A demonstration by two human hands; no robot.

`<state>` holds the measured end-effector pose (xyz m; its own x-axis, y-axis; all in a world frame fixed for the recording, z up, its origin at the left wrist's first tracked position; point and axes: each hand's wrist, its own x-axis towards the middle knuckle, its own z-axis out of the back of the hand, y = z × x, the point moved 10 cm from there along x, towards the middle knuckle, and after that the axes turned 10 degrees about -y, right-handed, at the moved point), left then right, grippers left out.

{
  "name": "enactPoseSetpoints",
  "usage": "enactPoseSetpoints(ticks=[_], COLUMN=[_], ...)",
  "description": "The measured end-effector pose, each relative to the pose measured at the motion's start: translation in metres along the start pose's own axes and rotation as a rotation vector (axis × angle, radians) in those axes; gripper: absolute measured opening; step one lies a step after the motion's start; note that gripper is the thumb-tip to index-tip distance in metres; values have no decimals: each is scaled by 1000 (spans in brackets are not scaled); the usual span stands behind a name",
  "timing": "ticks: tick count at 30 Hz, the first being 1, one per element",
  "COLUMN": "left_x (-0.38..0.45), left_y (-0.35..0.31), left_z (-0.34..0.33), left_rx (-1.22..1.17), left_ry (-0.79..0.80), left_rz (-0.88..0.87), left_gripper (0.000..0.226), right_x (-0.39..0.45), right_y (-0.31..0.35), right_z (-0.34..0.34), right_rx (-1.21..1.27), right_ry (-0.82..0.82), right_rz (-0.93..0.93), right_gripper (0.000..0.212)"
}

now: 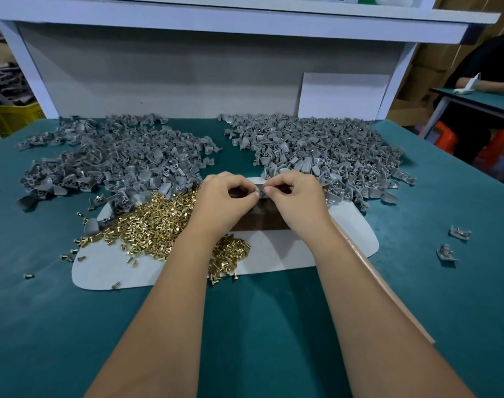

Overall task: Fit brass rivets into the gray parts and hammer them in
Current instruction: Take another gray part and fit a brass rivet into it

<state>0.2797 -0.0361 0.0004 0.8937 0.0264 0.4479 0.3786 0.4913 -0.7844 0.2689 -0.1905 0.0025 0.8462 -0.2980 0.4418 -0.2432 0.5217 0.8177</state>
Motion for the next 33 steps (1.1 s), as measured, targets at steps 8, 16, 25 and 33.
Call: enactPoseSetpoints(ticks=[8, 16, 25, 33], left_x=[0, 0, 2, 2], left_y=[2, 3, 5, 7], left_z=[-2, -3, -5, -6], left_rx=[-17, -32, -30, 0], left_ry=[12, 36, 46, 20], left_rz=[1, 5, 20, 39], left_gripper=[9, 8, 15, 7], right_x=[0, -3, -9, -14], right_y=[8, 8, 22, 35], right_z=[-2, -2, 0, -3], right_rx=[-132, -98, -382, -459], right_ry=[-41, -69, -124, -95], right_rz=[97, 68, 86, 223], right_gripper=[20, 18, 11, 11])
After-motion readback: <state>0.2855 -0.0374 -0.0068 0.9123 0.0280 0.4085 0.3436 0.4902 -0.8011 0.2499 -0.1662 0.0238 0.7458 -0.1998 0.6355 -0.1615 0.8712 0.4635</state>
